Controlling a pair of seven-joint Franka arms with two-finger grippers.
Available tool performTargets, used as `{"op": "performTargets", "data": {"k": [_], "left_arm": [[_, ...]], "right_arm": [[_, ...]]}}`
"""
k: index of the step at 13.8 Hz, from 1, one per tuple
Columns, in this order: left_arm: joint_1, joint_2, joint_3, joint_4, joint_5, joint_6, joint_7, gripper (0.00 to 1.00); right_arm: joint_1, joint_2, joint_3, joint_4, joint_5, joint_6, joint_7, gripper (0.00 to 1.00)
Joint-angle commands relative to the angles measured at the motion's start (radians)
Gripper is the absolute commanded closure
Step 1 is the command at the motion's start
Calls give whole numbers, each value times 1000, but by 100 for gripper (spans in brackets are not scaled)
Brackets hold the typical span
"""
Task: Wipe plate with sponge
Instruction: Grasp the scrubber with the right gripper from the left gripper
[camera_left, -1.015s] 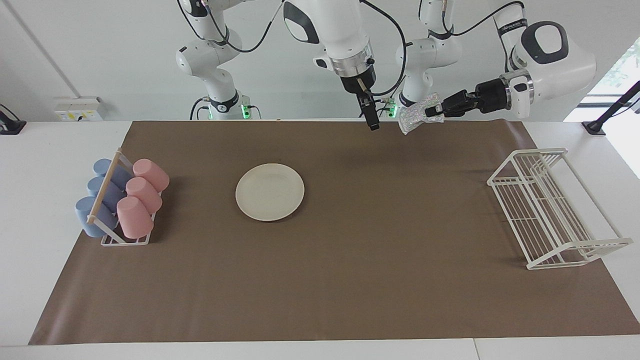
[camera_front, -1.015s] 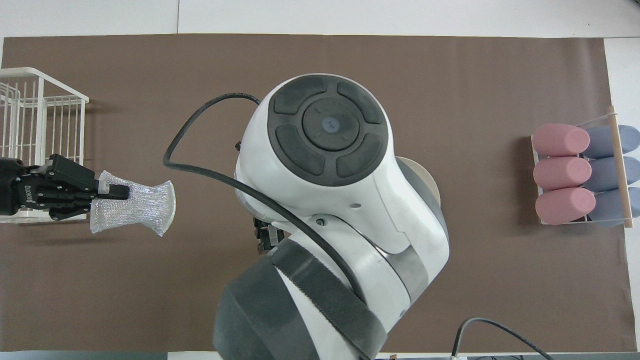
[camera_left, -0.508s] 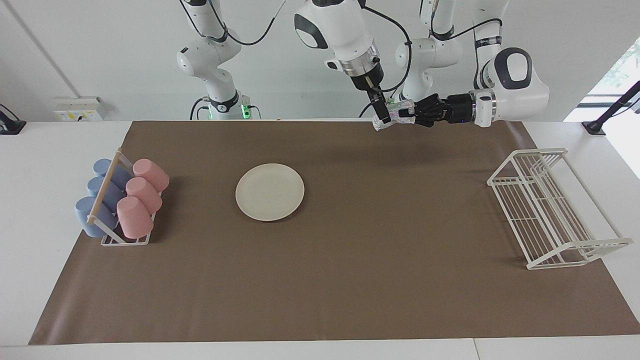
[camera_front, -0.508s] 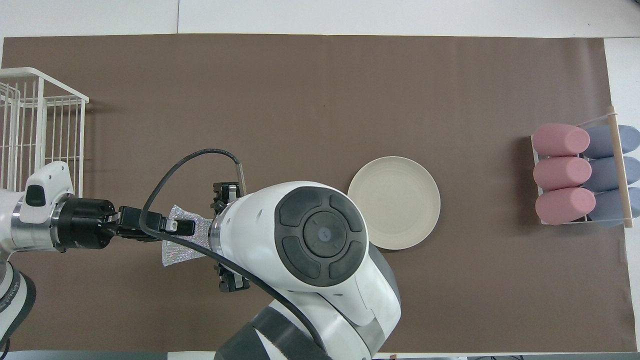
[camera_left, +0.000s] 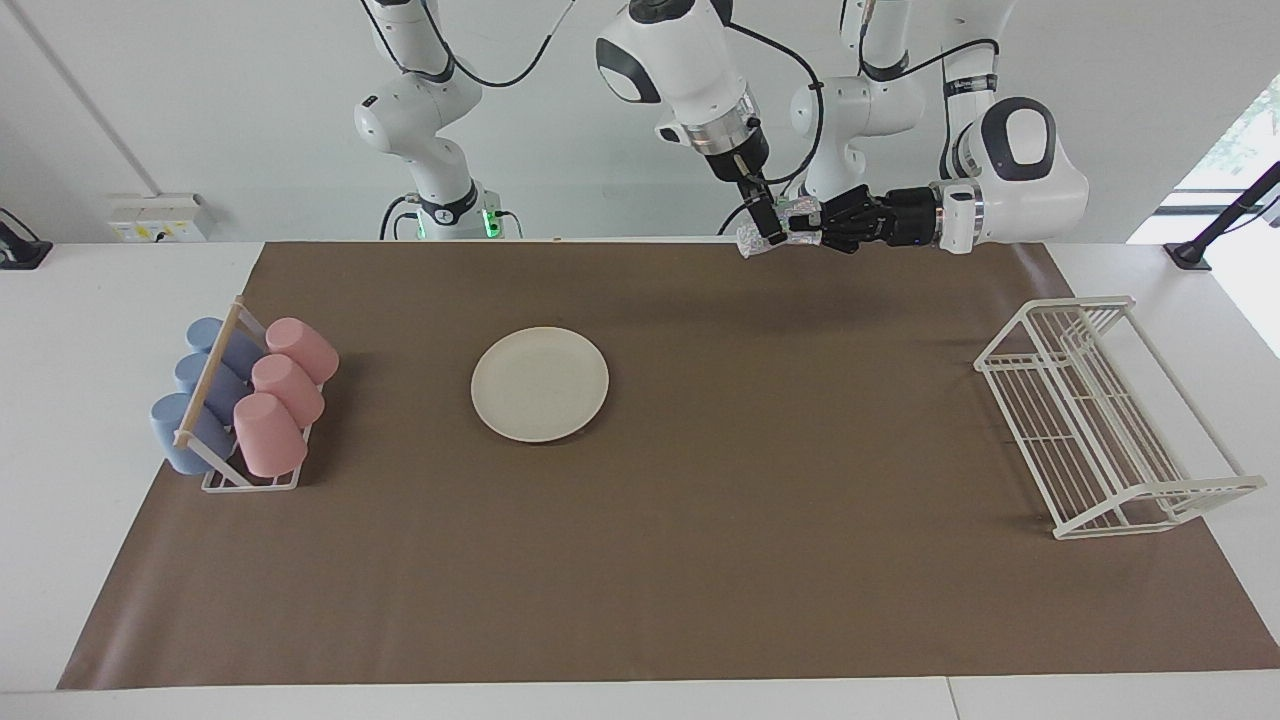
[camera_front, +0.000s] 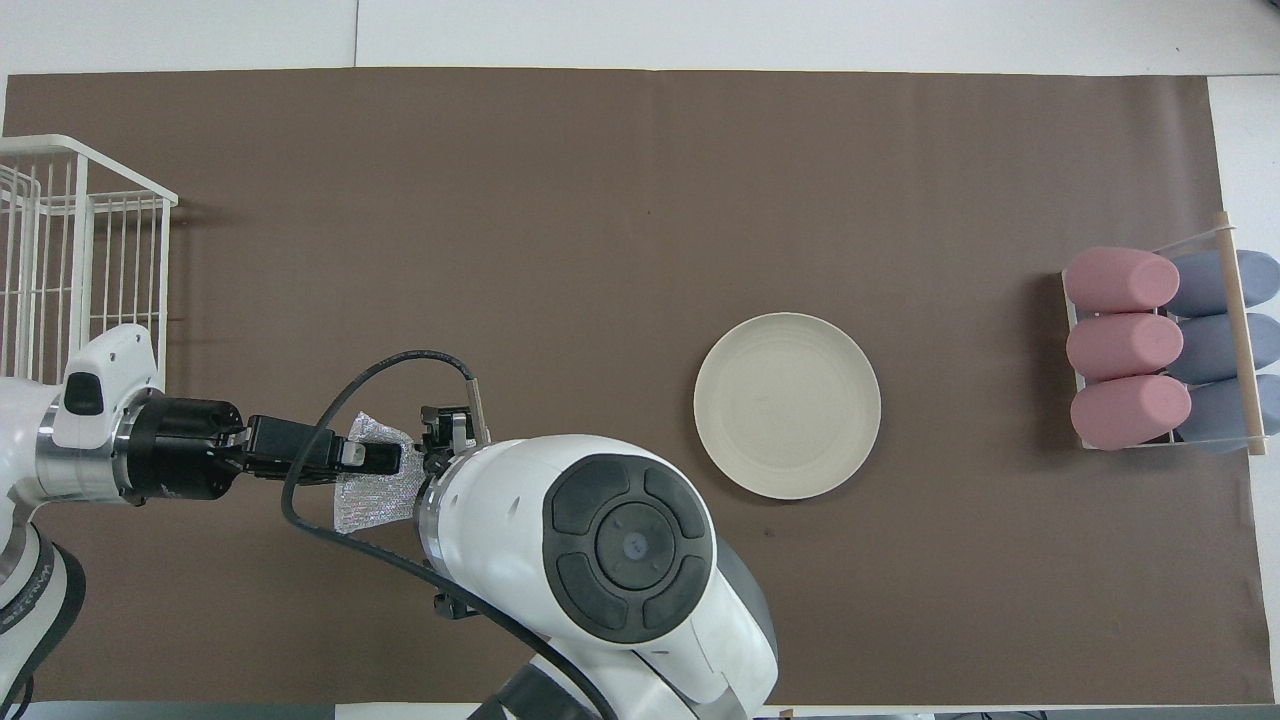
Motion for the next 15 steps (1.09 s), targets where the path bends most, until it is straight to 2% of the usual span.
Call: {"op": "performTargets", "data": {"k": [1,2,11,12,13,15], "left_arm": [[-4,-10,11,-21,-22,-7,20,100],[-3,-10,11,-21,-21,-13,20,100],[-10,-8,11,-18,-11,-14,19,100],[-12,-11,11,-20,-5,-13,17,17],[-6,-13,10,-15,14,-14,14,0],[-1,-19,11,-11,45,-13,9,0]], "right_arm": [[0,-35,1,-48,13,21,-3,87],[0,-34,1,-46,11,21,-5,100],[0,-35,1,-48,-36,8,-8,100],[0,-35,1,-48,-47,8,-9,100],[-2,-35,1,-48,-48,5,-9,100],[-7,-35,1,-48,-50,-8,-12,100]]}}
